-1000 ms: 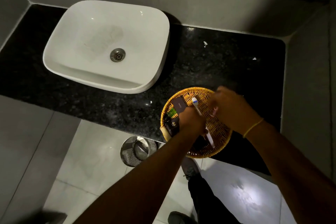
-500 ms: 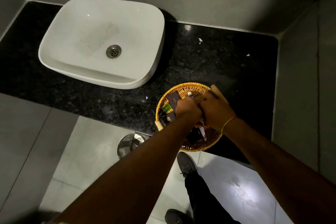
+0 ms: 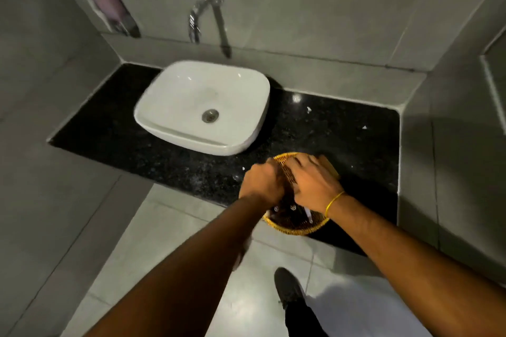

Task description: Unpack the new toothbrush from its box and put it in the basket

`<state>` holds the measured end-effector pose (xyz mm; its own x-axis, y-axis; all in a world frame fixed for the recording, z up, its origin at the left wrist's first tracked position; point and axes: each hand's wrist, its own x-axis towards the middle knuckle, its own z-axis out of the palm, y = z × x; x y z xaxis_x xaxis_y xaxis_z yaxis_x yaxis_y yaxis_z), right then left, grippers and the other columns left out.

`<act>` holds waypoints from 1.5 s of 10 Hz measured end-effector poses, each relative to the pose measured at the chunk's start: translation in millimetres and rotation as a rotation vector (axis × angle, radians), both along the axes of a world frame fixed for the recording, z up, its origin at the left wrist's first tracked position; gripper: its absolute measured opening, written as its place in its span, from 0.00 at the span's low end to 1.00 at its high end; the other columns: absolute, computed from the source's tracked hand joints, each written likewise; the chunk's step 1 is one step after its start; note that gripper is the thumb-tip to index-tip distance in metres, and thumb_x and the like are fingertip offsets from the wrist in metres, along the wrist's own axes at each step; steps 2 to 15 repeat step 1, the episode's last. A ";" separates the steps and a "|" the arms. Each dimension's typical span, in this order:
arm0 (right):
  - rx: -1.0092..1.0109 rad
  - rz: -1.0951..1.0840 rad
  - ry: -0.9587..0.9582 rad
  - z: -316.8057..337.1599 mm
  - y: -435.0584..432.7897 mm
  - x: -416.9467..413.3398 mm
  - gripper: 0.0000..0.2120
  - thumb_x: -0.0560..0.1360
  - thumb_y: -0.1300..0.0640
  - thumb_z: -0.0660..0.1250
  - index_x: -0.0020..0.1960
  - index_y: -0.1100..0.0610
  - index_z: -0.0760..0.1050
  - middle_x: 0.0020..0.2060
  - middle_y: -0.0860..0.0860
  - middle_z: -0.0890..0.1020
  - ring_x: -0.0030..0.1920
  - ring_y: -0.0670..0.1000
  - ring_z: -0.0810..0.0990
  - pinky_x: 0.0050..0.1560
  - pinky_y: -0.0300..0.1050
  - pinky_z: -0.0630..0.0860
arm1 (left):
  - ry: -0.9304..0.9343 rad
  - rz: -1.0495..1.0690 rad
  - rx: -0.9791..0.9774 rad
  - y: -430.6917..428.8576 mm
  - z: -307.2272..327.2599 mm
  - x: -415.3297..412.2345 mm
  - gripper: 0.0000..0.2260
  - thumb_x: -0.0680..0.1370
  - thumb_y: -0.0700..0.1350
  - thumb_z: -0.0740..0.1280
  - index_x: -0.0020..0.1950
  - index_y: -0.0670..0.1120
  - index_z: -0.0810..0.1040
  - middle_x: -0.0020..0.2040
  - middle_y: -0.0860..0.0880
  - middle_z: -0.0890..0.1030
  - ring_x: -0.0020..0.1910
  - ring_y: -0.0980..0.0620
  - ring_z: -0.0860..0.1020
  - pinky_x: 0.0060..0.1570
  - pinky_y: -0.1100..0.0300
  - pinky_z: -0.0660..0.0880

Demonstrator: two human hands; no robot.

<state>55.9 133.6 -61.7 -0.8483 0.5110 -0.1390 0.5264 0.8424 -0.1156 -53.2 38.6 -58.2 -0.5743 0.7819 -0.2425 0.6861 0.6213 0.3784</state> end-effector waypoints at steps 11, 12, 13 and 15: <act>0.056 0.050 0.189 62.1 -23.0 -3.3 0.31 0.64 0.46 0.71 0.65 0.49 0.69 0.63 0.51 0.73 0.62 0.58 0.75 0.57 0.60 0.78 | 0.152 -0.004 0.032 -40.4 59.3 -15.5 0.16 0.77 0.54 0.65 0.59 0.45 0.74 0.55 0.37 0.85 0.56 0.32 0.83 0.50 0.44 0.80; 0.056 0.050 0.189 62.1 -23.0 -3.3 0.31 0.64 0.46 0.71 0.65 0.49 0.69 0.63 0.51 0.73 0.62 0.58 0.75 0.57 0.60 0.78 | 0.152 -0.004 0.032 -40.4 59.3 -15.5 0.16 0.77 0.54 0.65 0.59 0.45 0.74 0.55 0.37 0.85 0.56 0.32 0.83 0.50 0.44 0.80; 0.056 0.050 0.189 62.1 -23.0 -3.3 0.31 0.64 0.46 0.71 0.65 0.49 0.69 0.63 0.51 0.73 0.62 0.58 0.75 0.57 0.60 0.78 | 0.152 -0.004 0.032 -40.4 59.3 -15.5 0.16 0.77 0.54 0.65 0.59 0.45 0.74 0.55 0.37 0.85 0.56 0.32 0.83 0.50 0.44 0.80; 0.056 0.050 0.189 62.1 -23.0 -3.3 0.31 0.64 0.46 0.71 0.65 0.49 0.69 0.63 0.51 0.73 0.62 0.58 0.75 0.57 0.60 0.78 | 0.152 -0.004 0.032 -40.4 59.3 -15.5 0.16 0.77 0.54 0.65 0.59 0.45 0.74 0.55 0.37 0.85 0.56 0.32 0.83 0.50 0.44 0.80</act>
